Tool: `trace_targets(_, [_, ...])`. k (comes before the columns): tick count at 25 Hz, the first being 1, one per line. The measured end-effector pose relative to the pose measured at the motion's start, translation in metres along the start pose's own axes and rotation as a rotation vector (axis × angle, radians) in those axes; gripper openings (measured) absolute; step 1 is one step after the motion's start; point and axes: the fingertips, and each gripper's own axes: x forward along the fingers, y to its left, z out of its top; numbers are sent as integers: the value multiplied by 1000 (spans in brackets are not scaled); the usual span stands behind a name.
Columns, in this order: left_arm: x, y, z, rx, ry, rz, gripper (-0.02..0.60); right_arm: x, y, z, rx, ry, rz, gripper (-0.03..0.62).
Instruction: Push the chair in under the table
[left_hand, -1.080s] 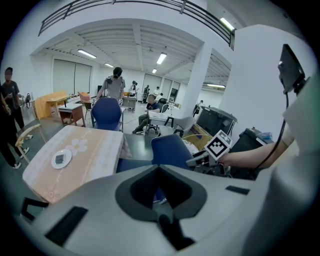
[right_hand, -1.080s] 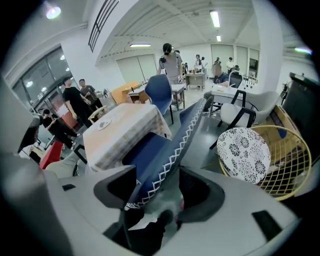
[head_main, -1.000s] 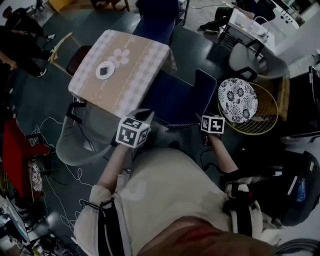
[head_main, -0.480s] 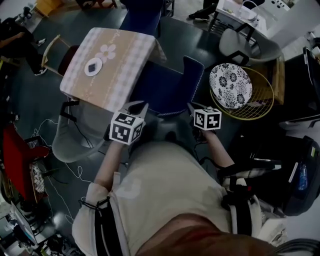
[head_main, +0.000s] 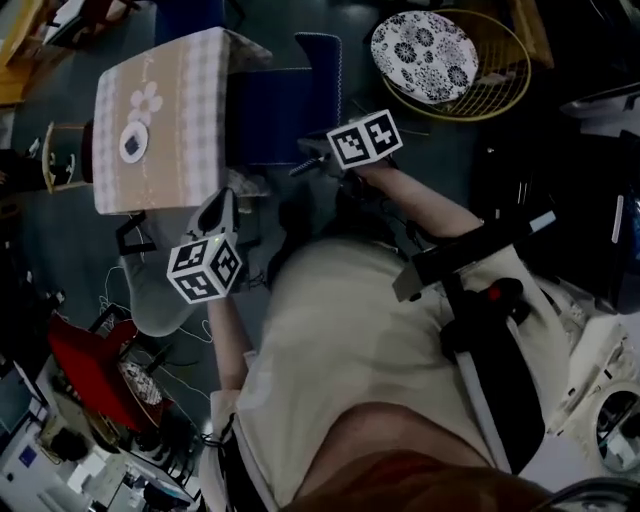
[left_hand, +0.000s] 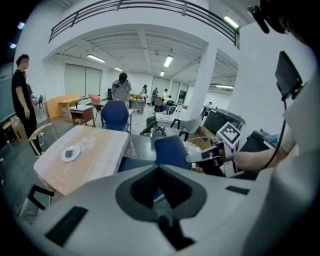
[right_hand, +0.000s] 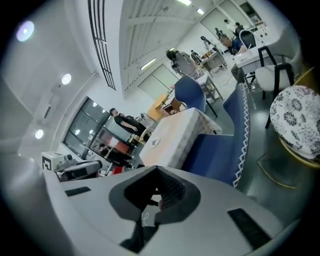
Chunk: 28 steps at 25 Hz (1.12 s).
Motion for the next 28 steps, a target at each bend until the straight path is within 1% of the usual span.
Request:
trace_targets(3, [-7, 2, -8, -9, 0, 1, 8, 3, 17, -5, 58, -7, 81, 12])
trace_targets(5, [-13, 2, -7, -21, -15, -12, 8, 7, 30, -7, 87, -2, 130, 12])
trace_targets(7, [-17, 4, -5, -25, -36, -9, 8, 10, 39, -7, 101, 11, 165, 12])
trace_targets(9, [-20, 5, -6, -16, -53, -5, 8, 11, 46, -10, 111, 14, 180, 12])
trace_targets(12, [-30, 11, -18, -5, -54, -51, 8, 10, 58, -28, 146, -18, 153, 12])
trace_targets(14, [-43, 28, -24, -40, -86, -61, 8, 22, 74, -35, 134, -15, 145, 12])
trace_targets(16, [-60, 50, -27, -104, -141, -58, 8, 40, 95, -37, 100, 12, 158, 12])
trace_targets(18, [-78, 67, -33, -151, -175, -75, 8, 54, 117, -47, 91, 28, 163, 12])
trace_targets(25, [-124, 110, -67, -244, -227, -108, 8, 90, 180, -82, 98, 63, 187, 12])
trace_targets(28, [-140, 125, -76, -272, -250, -119, 8, 105, 205, -92, 100, 66, 221, 12])
